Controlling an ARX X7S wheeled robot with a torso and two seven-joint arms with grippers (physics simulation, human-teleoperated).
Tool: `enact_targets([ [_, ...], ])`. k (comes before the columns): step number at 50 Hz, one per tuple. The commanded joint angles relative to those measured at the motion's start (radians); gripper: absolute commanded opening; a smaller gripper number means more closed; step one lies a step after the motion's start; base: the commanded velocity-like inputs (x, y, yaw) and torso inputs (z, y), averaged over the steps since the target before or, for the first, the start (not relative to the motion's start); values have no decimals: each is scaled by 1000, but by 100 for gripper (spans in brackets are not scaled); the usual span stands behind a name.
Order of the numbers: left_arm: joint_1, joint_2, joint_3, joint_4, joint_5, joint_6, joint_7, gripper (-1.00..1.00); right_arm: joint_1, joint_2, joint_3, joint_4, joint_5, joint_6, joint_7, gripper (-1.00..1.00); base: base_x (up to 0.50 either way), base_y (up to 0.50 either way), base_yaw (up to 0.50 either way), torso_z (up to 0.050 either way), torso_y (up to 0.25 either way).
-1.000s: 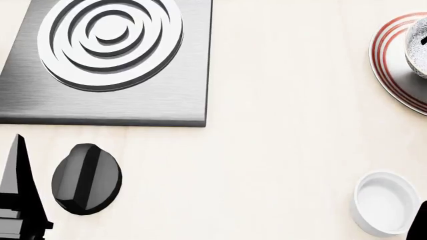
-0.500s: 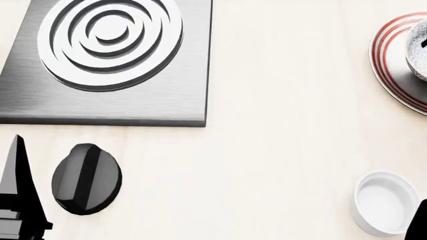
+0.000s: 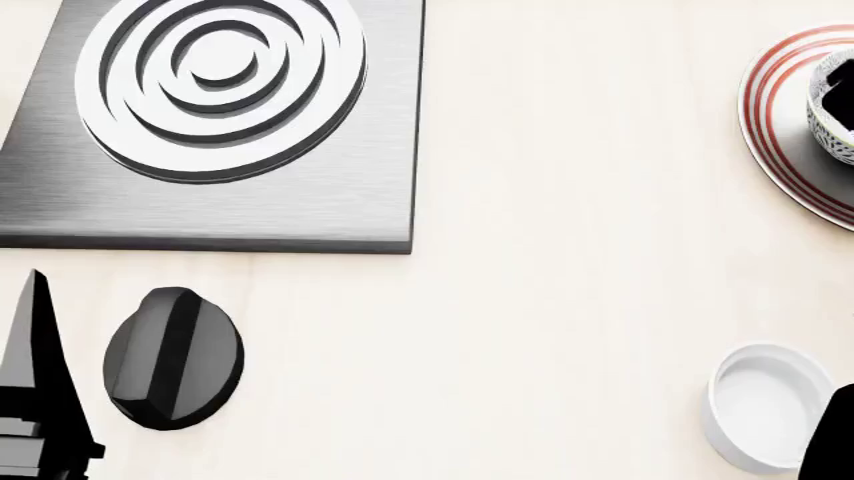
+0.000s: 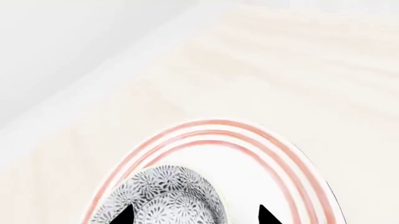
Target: Pick the akita bowl next to the ramekin and place it on the plate.
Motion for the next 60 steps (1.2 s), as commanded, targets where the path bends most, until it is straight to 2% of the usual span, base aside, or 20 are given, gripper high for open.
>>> enact_targets([
  [1, 11, 14, -15, -1, 9, 9, 21, 100, 11, -52, -66, -33, -95, -34, -51, 100, 0, 0, 0, 0, 0],
  [9, 14, 13, -12, 1, 15, 13, 22, 100, -175, -137, -83, -461, -129, 104, -22, 100, 0, 0, 0, 0, 0],
  [24, 21, 14, -7, 5, 22, 15, 20, 100, -427, -218, -67, -886, -110, 228, -75, 100, 0, 0, 0, 0, 0],
  [27, 17, 14, -9, 6, 18, 11, 17, 100, -473, -225, -130, -973, -148, 223, -98, 100, 0, 0, 0, 0, 0],
  [47, 18, 10, -12, 17, 7, 9, 11, 100, -695, -306, -214, -1355, -144, 235, -146, 100, 0, 0, 0, 0, 0],
  [60, 22, 10, -6, 17, 13, 10, 11, 100, -825, -328, -284, -1495, -143, 192, -150, 100, 0, 0, 0, 0, 0],
])
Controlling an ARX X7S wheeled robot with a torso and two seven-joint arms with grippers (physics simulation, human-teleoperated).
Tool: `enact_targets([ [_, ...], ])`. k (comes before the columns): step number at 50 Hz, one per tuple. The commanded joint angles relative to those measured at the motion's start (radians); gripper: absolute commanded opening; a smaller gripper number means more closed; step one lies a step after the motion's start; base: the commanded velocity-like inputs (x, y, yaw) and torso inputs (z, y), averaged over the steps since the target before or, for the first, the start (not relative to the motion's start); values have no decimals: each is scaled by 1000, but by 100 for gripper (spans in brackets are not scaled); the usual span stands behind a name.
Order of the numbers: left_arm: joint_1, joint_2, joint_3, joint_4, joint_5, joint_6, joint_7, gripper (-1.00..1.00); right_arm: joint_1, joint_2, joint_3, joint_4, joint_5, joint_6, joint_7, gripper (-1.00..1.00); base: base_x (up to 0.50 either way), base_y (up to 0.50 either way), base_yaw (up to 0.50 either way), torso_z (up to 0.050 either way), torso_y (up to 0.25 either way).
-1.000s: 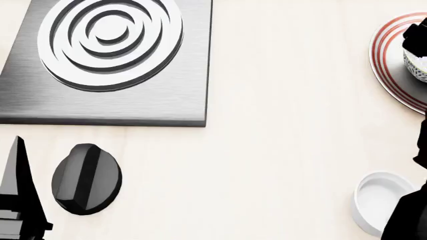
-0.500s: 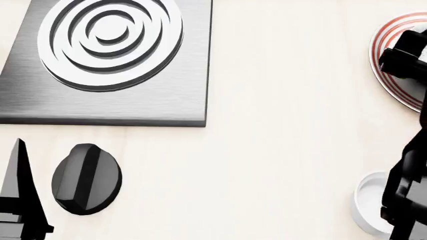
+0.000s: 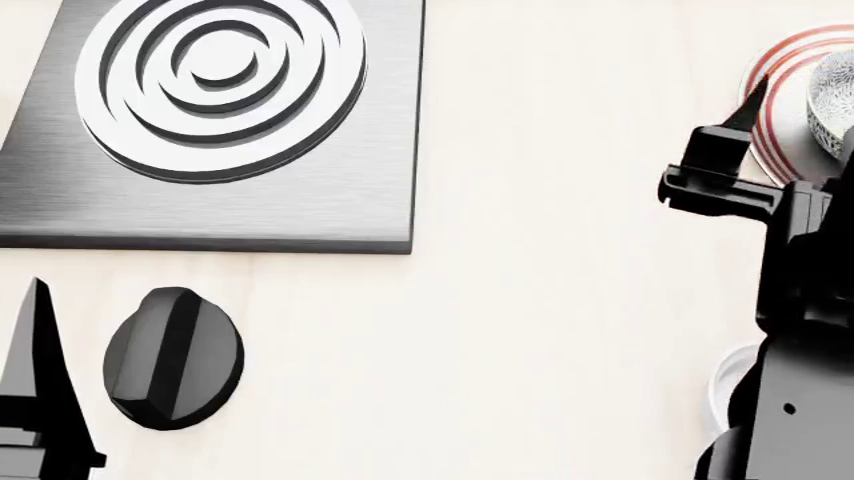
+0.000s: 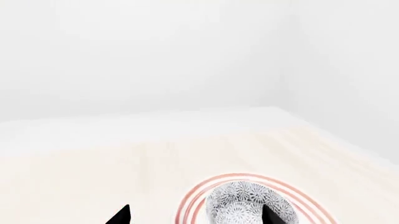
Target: Pick the akita bowl next to the ramekin and place it on the plate.
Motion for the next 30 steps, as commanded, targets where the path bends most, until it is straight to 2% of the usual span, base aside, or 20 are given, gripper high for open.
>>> enact_targets([
  [1, 8, 13, -14, 8, 7, 4, 19, 100, -120, -36, -44, -148, -17, -26, -20, 100, 0, 0, 0, 0, 0],
  [30, 0, 28, 21, 17, 30, -16, 22, 100, -347, -12, -161, -401, -38, -111, 22, 100, 0, 0, 0, 0, 0],
])
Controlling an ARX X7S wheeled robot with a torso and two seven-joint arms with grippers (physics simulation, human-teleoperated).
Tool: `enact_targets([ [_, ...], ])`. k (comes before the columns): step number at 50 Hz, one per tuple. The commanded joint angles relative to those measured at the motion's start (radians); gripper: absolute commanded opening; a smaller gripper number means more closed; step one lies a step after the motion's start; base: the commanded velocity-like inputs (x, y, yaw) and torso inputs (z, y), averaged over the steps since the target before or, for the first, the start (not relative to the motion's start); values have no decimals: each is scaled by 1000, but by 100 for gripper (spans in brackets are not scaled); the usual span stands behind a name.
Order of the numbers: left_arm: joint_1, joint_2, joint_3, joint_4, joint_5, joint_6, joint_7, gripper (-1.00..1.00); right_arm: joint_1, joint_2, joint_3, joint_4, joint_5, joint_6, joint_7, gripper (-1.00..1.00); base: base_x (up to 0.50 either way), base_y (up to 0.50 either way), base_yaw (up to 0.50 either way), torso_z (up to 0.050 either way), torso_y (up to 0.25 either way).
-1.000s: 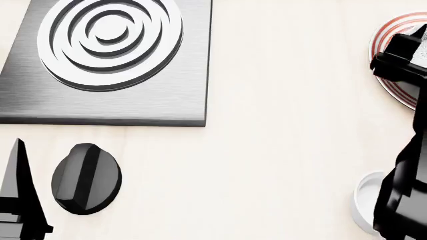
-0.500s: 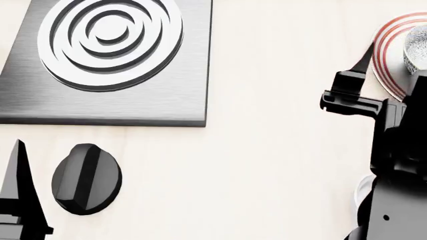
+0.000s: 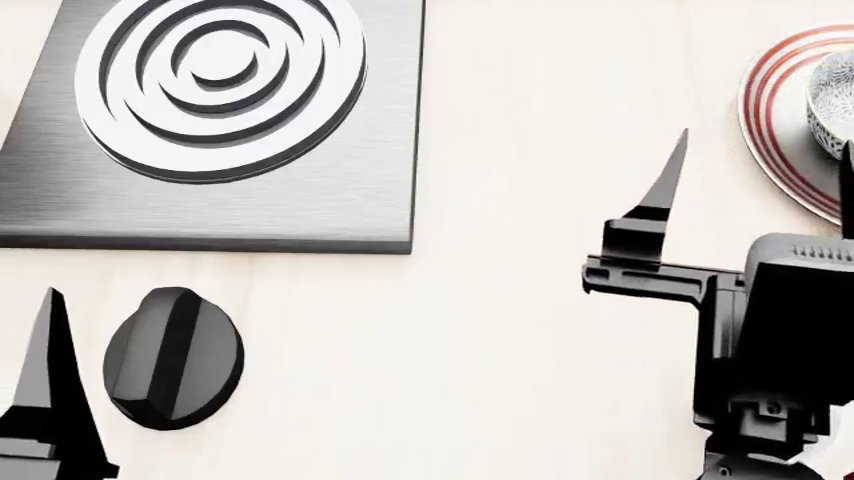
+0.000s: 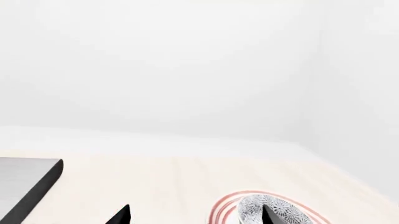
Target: Pick the akita bowl next to the ramekin and place it on the plate.
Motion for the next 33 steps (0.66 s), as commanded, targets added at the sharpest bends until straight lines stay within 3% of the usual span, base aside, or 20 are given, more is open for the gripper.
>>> enact_targets([
  [1, -4, 20, -3, 14, 10, -11, 19, 100, -87, 2, -46, -115, -46, -29, 4, 100, 0, 0, 0, 0, 0],
  [33, -19, 20, 5, 38, 1, -31, 11, 100, -124, -5, -193, -426, -10, 118, 20, 100, 0, 0, 0, 0, 0],
])
